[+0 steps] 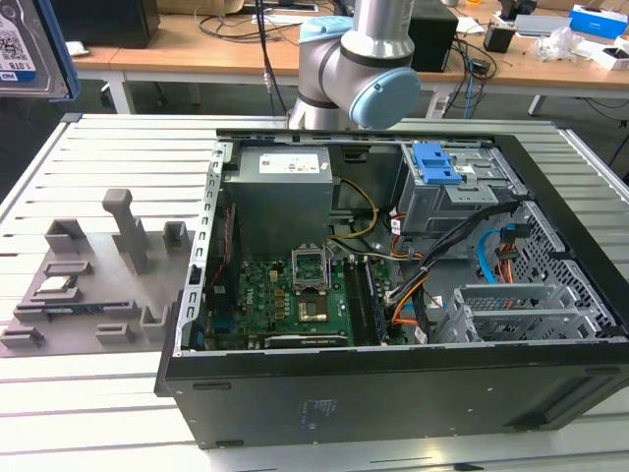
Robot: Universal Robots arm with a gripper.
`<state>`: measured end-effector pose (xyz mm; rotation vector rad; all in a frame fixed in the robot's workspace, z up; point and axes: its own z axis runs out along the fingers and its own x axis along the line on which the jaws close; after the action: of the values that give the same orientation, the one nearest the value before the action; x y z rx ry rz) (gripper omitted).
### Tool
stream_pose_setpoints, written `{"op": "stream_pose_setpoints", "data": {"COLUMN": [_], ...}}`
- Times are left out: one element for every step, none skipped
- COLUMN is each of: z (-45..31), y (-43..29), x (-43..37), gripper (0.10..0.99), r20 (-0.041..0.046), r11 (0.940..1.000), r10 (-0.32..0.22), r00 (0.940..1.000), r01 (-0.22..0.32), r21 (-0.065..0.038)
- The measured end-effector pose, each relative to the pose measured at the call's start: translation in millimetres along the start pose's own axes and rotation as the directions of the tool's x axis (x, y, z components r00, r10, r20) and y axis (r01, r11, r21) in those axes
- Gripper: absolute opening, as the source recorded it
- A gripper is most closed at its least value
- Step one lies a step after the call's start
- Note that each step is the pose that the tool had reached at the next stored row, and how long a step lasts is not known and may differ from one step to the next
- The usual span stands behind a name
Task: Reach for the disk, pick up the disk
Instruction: 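Pick up the disk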
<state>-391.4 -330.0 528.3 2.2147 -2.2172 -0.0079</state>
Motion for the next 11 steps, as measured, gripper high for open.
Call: {"op": "stream_pose_setpoints", "data": {"z": [0.1, 0.0, 0.0, 0.0, -0.1, -0.1, -0.2, -0.1, -0.1, -0.1, -0.2], "y": [-0.5, -2.4, -4.5, -6.1, -8.0, -9.7, -11.1, -12.9, -15.4, -17.7, -19.9], "x": [0.0, 0.0, 0.0, 0.0, 0.0, 0.0, 0.0, 0.0, 0.0, 0.0, 0.0], "gripper": [0.365, 0.365, 0.365, 0.365, 0.365, 0.365, 0.365, 0.365, 0.365, 0.365, 0.365], "r20": [0.0001, 0.0, 0.0, 0.0, -0.0001, -0.0001, -0.0001, -0.0001, -0.0001, -0.0001, 0.0], "r11": [1.0, 1.0, 1.0, 1.0, 1.0, 1.0, 1.0, 1.0, 1.0, 1.0, 1.0], "r10": [0.0, 0.0, 0.0, 0.0, 0.0, 0.0, 0.0, 0.0, 0.0, 0.0, 0.0], "r00": [1.0, 1.0, 1.0, 1.0, 1.0, 1.0, 1.0, 1.0, 1.0, 1.0, 1.0], "r01": [0.0, 0.0, 0.0, 0.0, 0.0, 0.0, 0.0, 0.0, 0.0, 0.0, 0.0], "r21": [0.0, 0.0, 0.0, 0.0, 0.0, 0.0, 0.0, 0.0, 0.0, 0.0, 0.0]}}
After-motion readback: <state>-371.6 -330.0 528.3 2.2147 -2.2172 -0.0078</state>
